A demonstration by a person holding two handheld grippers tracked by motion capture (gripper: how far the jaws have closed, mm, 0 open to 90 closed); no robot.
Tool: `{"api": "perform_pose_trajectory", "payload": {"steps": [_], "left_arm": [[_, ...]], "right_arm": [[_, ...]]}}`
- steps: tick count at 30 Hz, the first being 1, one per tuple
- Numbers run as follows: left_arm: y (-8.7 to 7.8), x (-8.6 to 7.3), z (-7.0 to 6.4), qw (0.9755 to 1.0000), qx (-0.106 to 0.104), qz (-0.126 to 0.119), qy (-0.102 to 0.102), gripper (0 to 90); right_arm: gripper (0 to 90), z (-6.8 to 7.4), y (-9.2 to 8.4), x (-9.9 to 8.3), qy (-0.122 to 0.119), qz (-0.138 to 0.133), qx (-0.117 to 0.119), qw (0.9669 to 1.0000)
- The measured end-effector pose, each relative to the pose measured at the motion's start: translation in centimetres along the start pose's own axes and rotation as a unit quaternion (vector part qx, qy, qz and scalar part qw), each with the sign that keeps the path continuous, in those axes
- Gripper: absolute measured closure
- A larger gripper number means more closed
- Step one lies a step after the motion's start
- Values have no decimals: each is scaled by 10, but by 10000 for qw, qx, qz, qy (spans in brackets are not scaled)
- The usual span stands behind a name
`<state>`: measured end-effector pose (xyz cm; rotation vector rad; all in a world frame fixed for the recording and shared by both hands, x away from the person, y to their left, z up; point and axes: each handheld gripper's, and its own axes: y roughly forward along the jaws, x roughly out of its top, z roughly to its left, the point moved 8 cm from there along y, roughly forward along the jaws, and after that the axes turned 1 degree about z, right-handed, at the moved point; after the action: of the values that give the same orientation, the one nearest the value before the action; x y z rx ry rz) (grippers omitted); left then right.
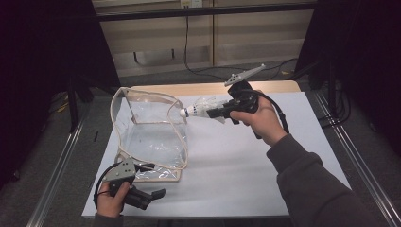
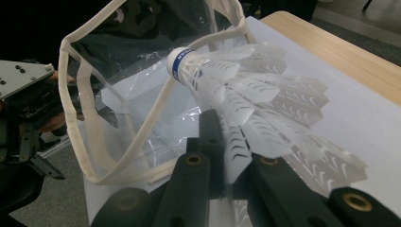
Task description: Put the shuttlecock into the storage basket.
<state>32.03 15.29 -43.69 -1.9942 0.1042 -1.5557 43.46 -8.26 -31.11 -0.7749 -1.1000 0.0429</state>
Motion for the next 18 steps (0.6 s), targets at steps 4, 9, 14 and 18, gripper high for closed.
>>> {"api": "perform_pose_trajectory", "payload": {"steps": [4, 9, 14, 18], "left_arm": [[0, 0, 0, 10000, -4, 6, 2, 44], [1, 1, -1, 10000, -17, -28, -35, 44], [1, 0, 0, 10000, -12, 10, 10, 44], [2, 0, -1, 10000, -19, 30, 24, 44]], "right_arm": [[880, 3, 0, 6, -31, -62, 49, 10000], [881, 9, 4, 10, -103, -36, 77, 9999], [880, 13, 10, 12, -127, 10, 100, 9999], [880, 18, 14, 16, -138, -6, 150, 9998]]}}
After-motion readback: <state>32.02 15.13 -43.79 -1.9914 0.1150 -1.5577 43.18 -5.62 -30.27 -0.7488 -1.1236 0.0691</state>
